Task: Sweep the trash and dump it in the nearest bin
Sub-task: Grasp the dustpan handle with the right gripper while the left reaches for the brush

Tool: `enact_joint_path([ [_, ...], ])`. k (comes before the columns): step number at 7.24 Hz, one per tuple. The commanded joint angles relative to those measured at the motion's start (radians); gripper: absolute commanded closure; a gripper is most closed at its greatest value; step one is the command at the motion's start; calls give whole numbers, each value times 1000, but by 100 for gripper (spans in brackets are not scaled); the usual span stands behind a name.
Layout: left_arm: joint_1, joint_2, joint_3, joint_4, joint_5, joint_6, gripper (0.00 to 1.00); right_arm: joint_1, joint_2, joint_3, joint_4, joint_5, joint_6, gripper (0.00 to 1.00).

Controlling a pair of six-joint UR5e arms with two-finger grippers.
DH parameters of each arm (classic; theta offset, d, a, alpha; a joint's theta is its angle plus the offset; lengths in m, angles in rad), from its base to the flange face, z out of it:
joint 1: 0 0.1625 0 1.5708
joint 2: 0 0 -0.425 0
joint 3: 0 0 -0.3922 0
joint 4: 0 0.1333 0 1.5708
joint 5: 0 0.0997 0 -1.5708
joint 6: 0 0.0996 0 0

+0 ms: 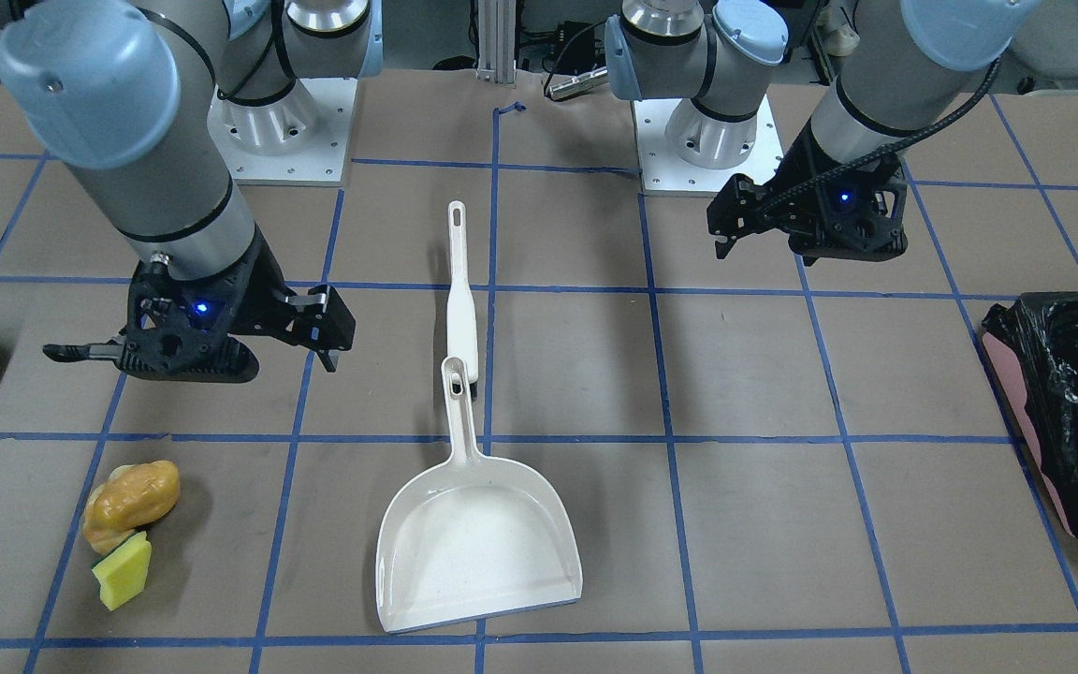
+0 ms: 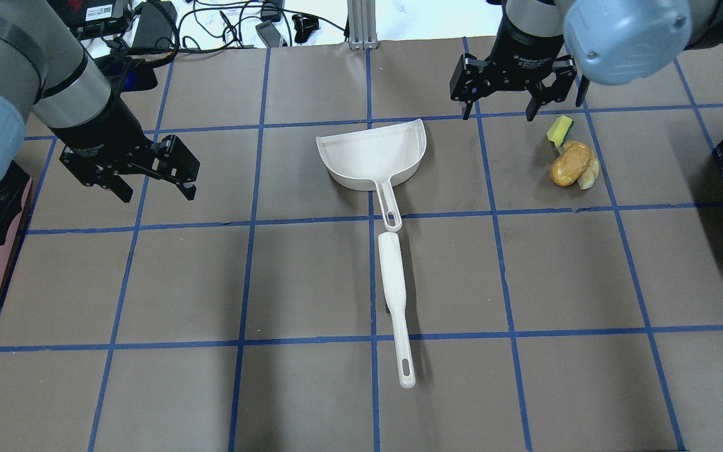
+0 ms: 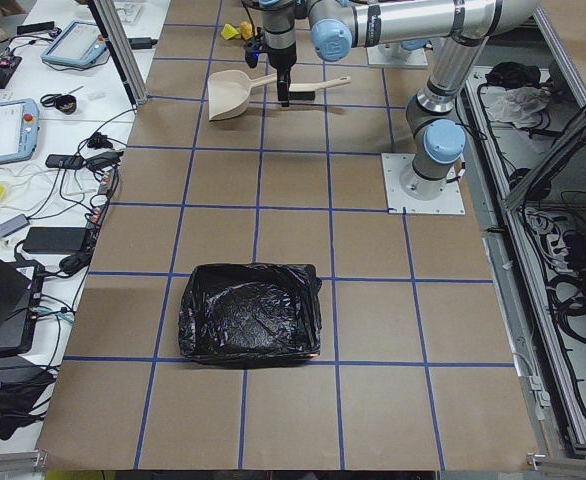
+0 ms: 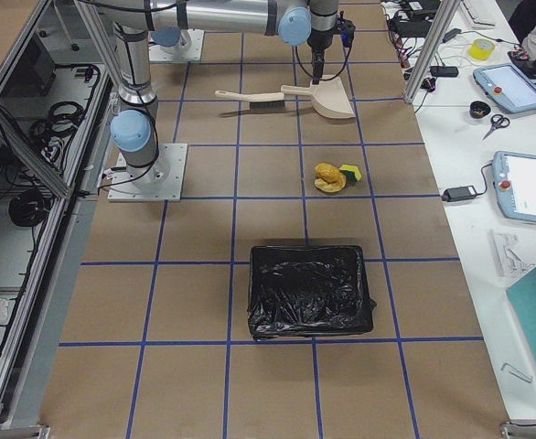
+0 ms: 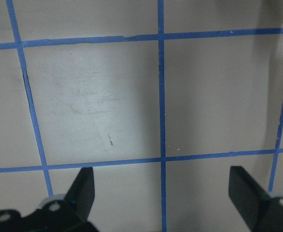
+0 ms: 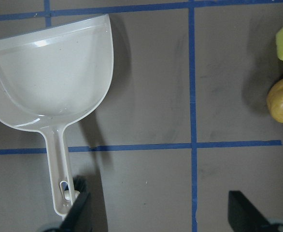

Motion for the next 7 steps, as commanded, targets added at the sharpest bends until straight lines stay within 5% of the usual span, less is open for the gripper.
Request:
enact_joint_path([
  [1,-3,12,-42,-1,-9,-9,0,94,95,-33,-88,1,30,0],
  [5,-33,27,-122,16,-37,-82,0,215,252,18,-222,-12,47,0],
  [7,-55,33,-180,18,-102,-120,0,228,222,121,-222,0,18,0],
])
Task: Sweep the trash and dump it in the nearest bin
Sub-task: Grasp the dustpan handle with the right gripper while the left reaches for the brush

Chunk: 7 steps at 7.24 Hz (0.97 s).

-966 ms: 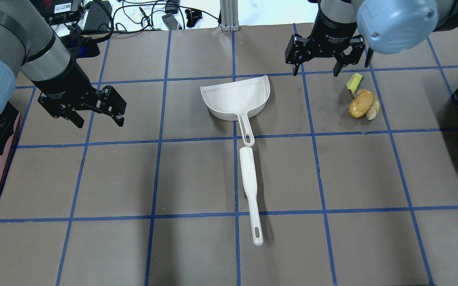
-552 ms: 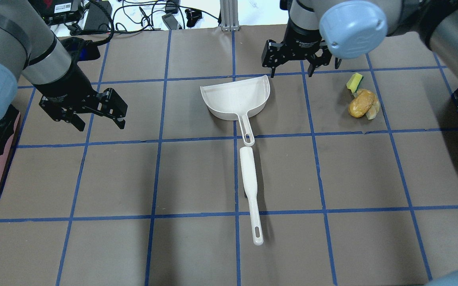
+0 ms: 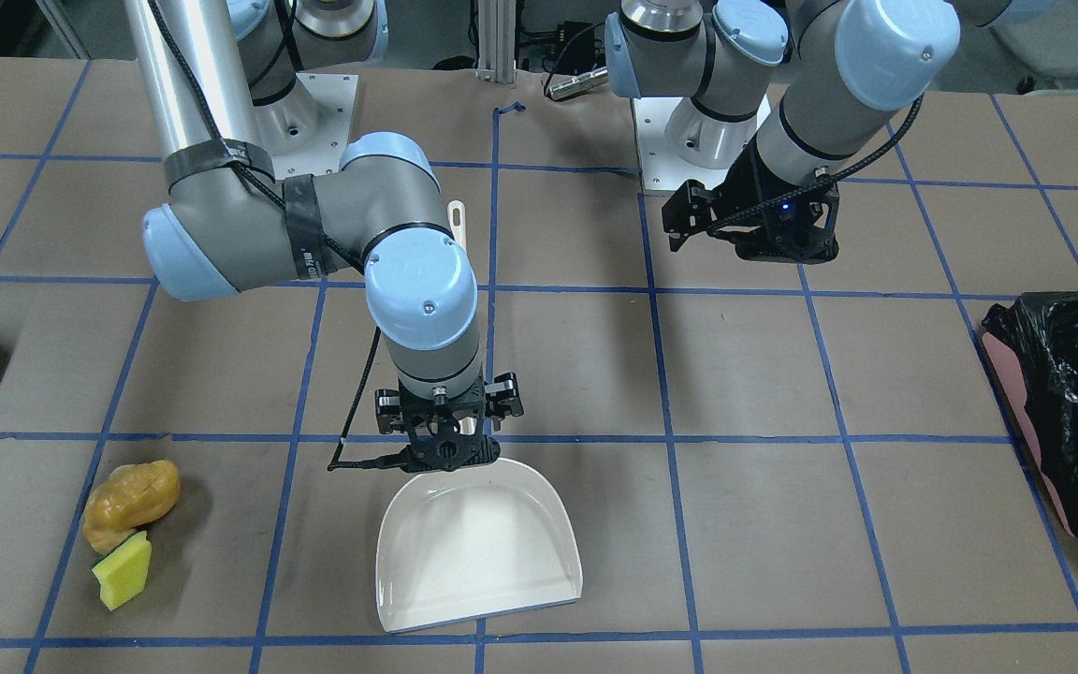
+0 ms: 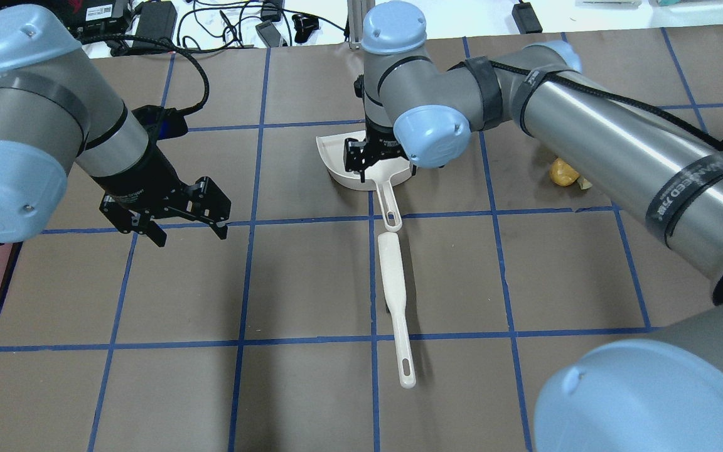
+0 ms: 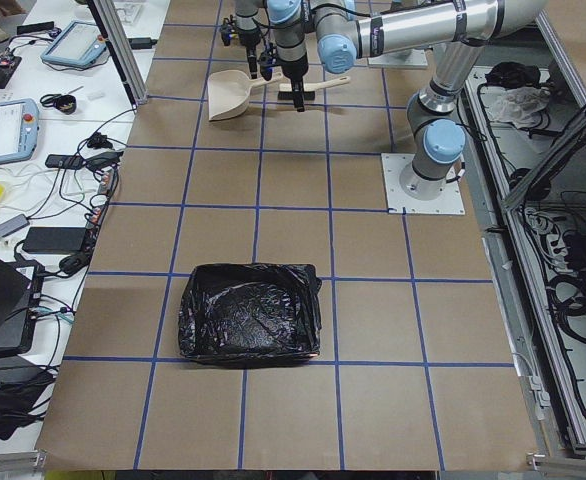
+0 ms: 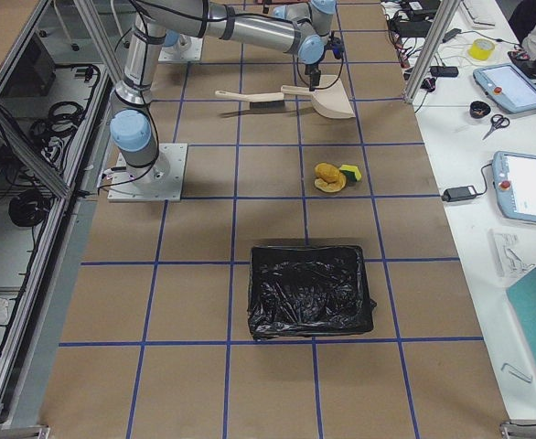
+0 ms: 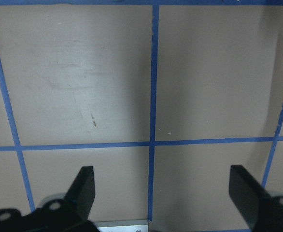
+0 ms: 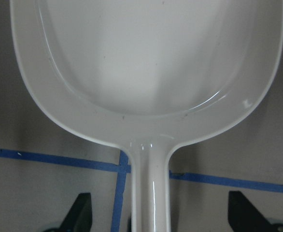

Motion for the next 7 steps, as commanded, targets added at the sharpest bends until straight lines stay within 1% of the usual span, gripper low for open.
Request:
enact_joint_path([
  [1,-62,21,-61,6,-22,-29,0,10,-40,108,-4,-1,-27,0],
  [2,-103,27,-67,6,-22,-49,0,10,-49,129,-6,-1,-23,0],
  [3,-129,9,-69,9,-26,-95,0,10,-48,130,-12,8,-23,1],
  [5,-185,5,-102,61,-25,-101,0,11,-39,130,-41,10,-24,8],
  [6,-208,-1,-119,114,-28,-104,0,11,-39,130,-69,10,-24,12],
  [7,-232,-8,-142,156,-29,-152,0,11,-34,130,-86,10,-32,18],
])
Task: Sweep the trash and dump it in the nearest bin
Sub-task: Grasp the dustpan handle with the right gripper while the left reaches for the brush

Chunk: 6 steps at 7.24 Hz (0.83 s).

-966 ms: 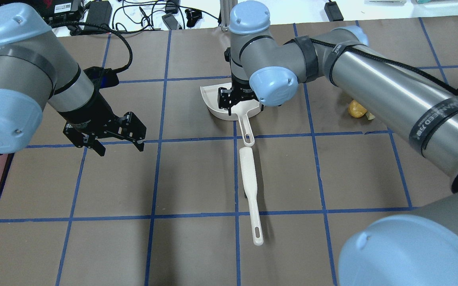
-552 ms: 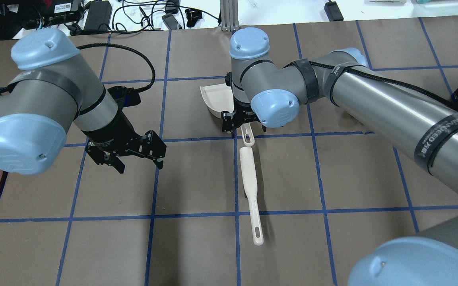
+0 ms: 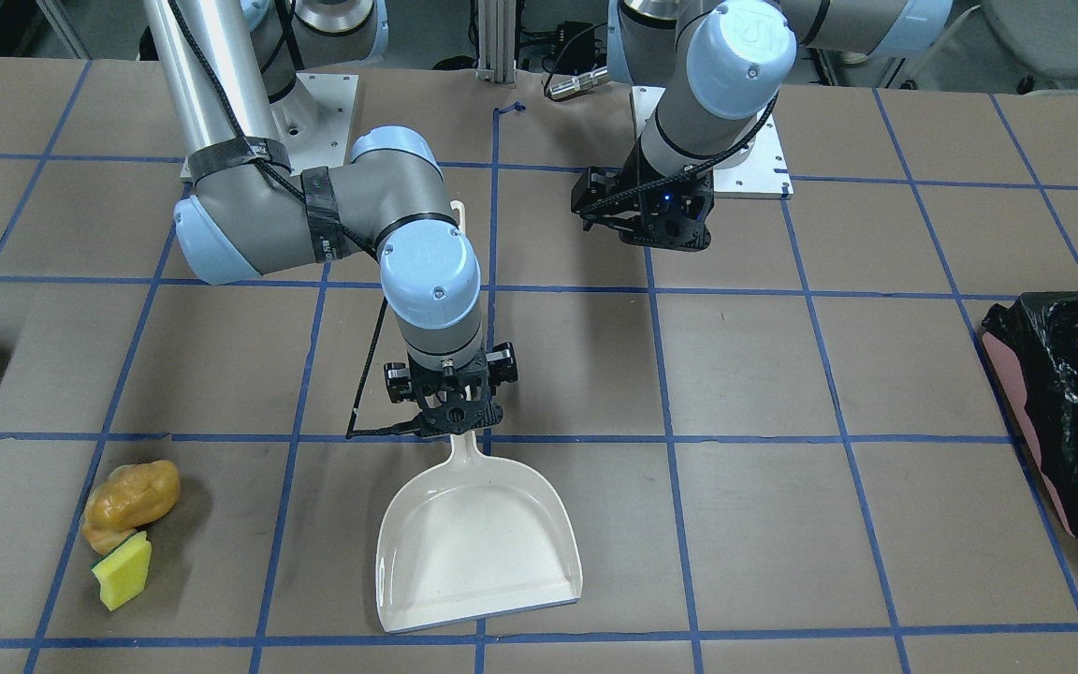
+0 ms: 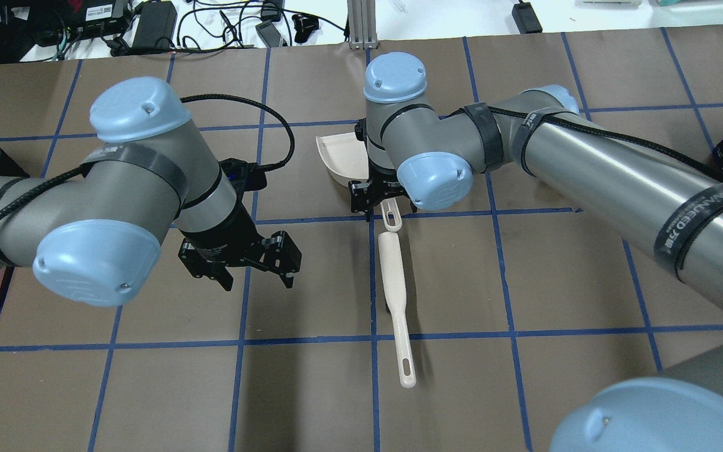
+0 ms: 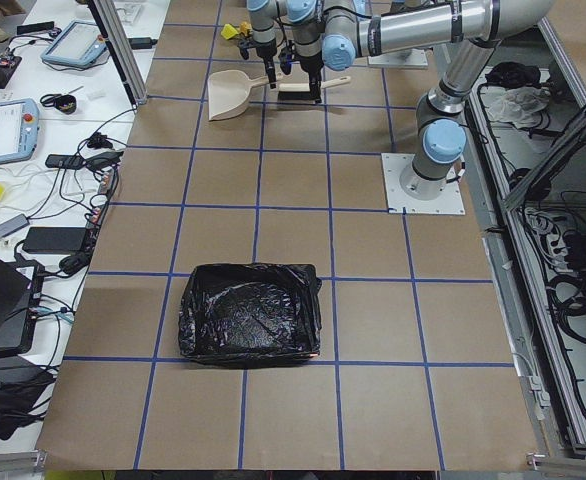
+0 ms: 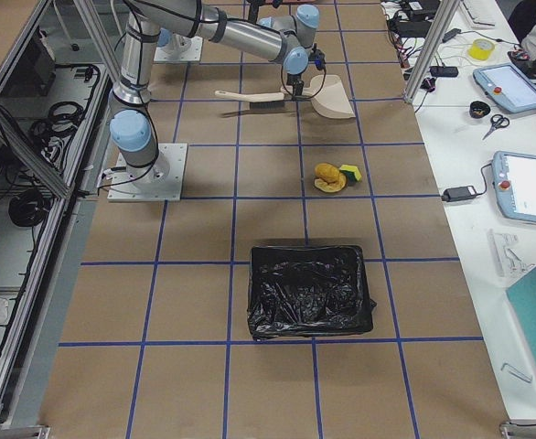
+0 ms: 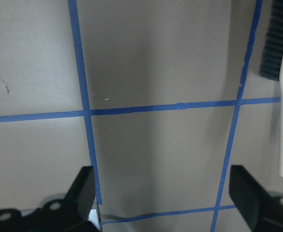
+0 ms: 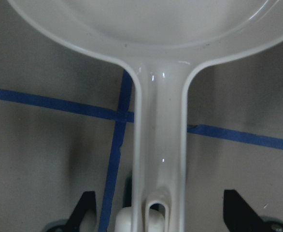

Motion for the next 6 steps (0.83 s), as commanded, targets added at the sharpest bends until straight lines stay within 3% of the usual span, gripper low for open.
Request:
enact_joint_path([
  [1,-59,-12,-60,139,-2,-86,2,0,5,0,-30,0,-4,24],
  [2,-82,-17,-87,198,-25,-102,2,2,7,0,-35,0,-1,26],
  [4,-128,-29,-95,200,-27,-163,2,2,7,0,-35,0,6,46],
  [6,-212,-66,-91,252,-31,-206,2,2,5,0,-35,0,11,52],
])
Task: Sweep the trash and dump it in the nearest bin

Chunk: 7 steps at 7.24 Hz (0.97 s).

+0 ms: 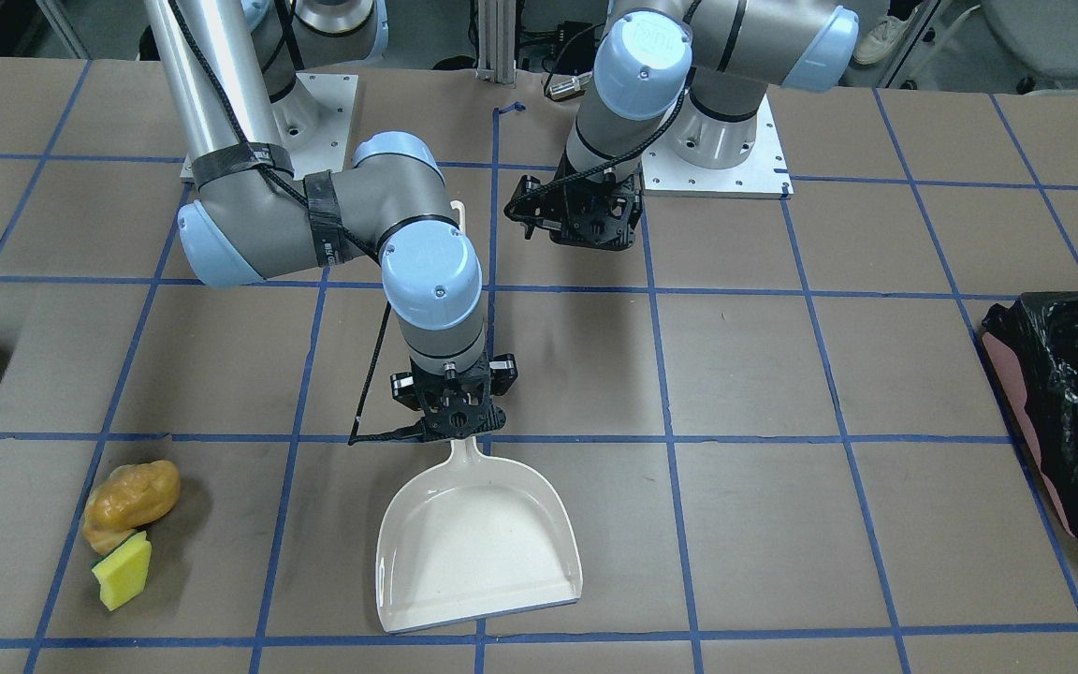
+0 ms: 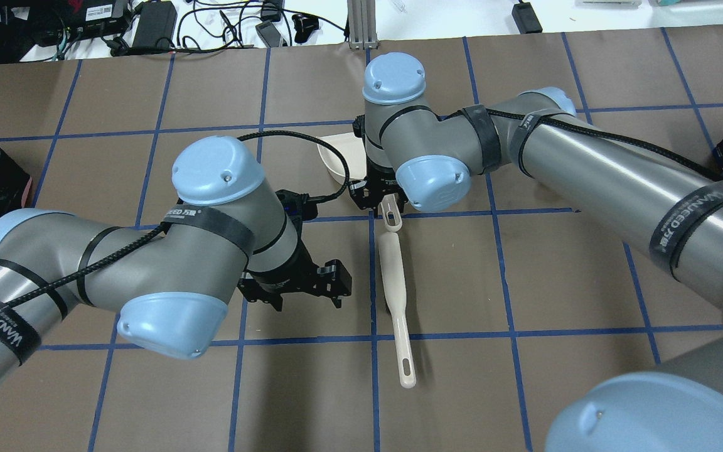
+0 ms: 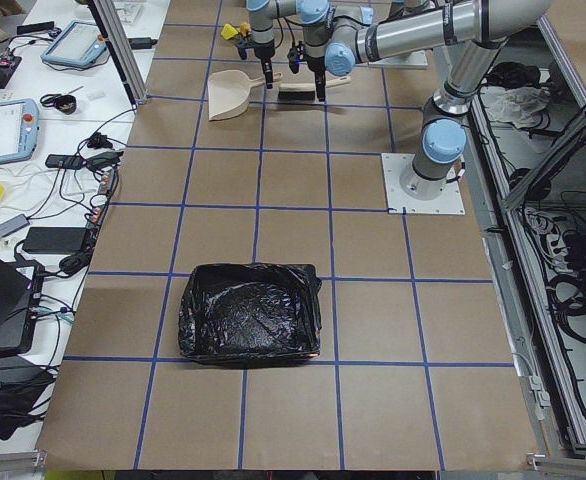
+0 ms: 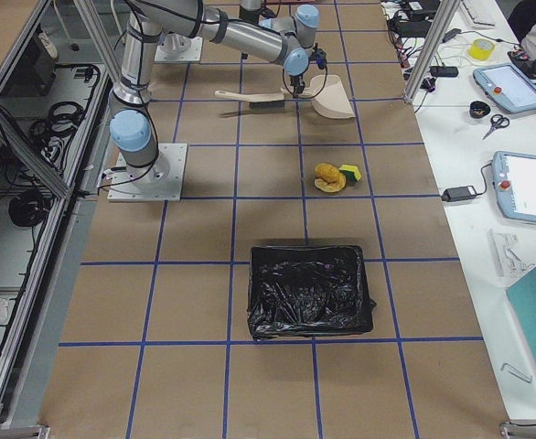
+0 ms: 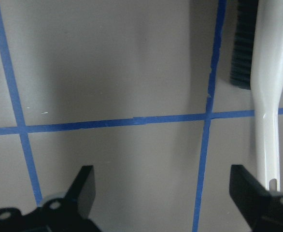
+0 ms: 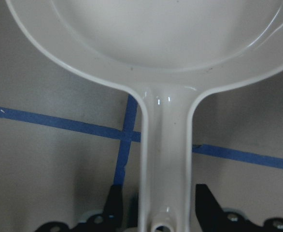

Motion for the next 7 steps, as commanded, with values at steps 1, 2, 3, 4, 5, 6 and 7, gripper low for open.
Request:
enact_joint_path([
  [1,-50,-31,5,30,-6,-33,2,0,-3,0,0,2,3,60],
  [2,-54,-45,5,39,-6,-33,2,0,-7,-1,0,2,3,61],
  [3,-80,-56,6,54,-6,-91,2,0,-7,-2,0,3,3,62],
  [4,-109,-64,8,54,-3,-105,2,0,-9,-2,1,5,3,67],
  [5,-125,-70,8,65,-4,-119,2,-1,-10,-15,0,3,1,74],
  [6,-140,-71,8,97,-6,-139,2,-20,-29,-41,3,-12,-13,75],
  [7,-163,-76,10,126,-5,-145,2,-29,-52,-76,15,-26,-26,76],
])
